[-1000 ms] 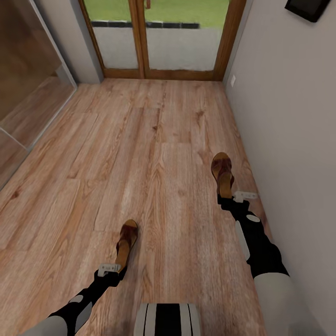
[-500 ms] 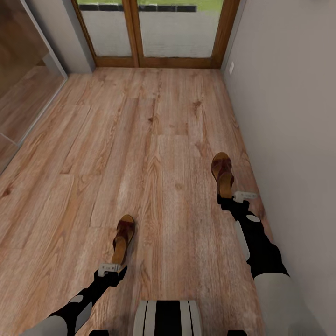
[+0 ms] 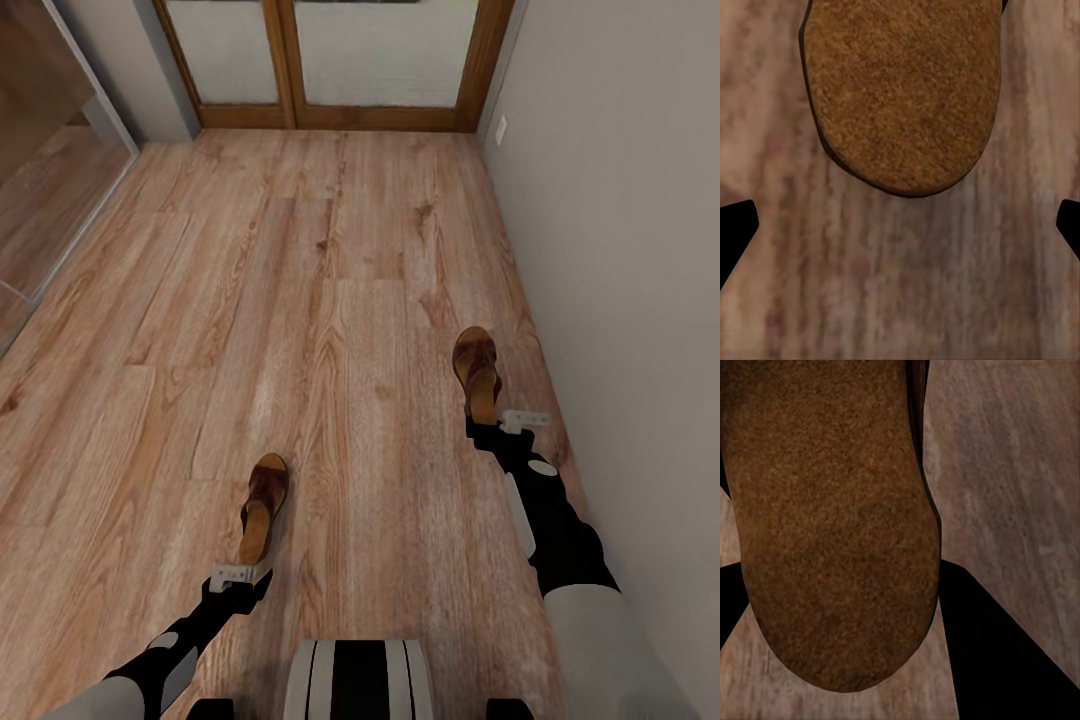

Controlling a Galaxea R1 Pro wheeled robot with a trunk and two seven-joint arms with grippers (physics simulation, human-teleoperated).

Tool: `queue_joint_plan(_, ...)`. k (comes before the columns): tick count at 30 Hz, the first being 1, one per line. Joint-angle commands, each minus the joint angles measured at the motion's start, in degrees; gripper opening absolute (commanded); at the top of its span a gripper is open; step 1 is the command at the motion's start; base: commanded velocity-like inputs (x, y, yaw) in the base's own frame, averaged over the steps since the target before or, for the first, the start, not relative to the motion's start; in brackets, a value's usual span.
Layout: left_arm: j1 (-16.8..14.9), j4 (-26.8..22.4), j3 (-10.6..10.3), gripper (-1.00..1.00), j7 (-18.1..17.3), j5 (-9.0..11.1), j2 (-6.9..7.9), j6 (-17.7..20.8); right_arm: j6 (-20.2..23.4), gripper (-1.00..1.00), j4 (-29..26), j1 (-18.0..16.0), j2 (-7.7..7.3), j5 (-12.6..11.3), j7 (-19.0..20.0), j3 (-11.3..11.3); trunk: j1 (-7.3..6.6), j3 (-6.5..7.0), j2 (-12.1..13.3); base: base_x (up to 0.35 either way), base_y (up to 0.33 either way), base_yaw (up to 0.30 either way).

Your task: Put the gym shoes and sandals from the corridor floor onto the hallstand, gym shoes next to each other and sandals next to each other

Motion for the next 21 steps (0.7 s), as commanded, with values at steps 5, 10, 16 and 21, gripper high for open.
queue_joint_plan(5,0.0,0.0,0.5,1.0,-0.3,-0.4,0.0,-0.2,0.4,-1.0,-0.1,0.0,0.05,0.0,-0.1,-0.1,0.04,-0.5,0.0,0.0,0.0,0.0)
queue_joint_plan(10,0.0,0.0,0.5,1.0,-0.3,-0.4,0.0,-0.2,0.4,-1.0,-0.1,0.0,0.05,0.0,-0.1,-0.1,0.09,-0.95,-0.1,0.0,0.0,0.0)
queue_joint_plan(16,0.0,0.0,0.5,1.0,-0.3,-0.4,0.0,-0.2,0.4,-1.0,-0.1,0.0,0.05,0.0,-0.1,-0.1,0.09,-0.95,-0.1,0.0,0.0,0.0)
queue_joint_plan(21,-0.1,0.0,0.6,1.0,-0.3,-0.4,0.01,-0.1,0.3,-1.0,-0.1,0.0,0.05,0.0,-0.1,-0.1,0.09,-0.95,-0.1,0.108,0.011,0.0)
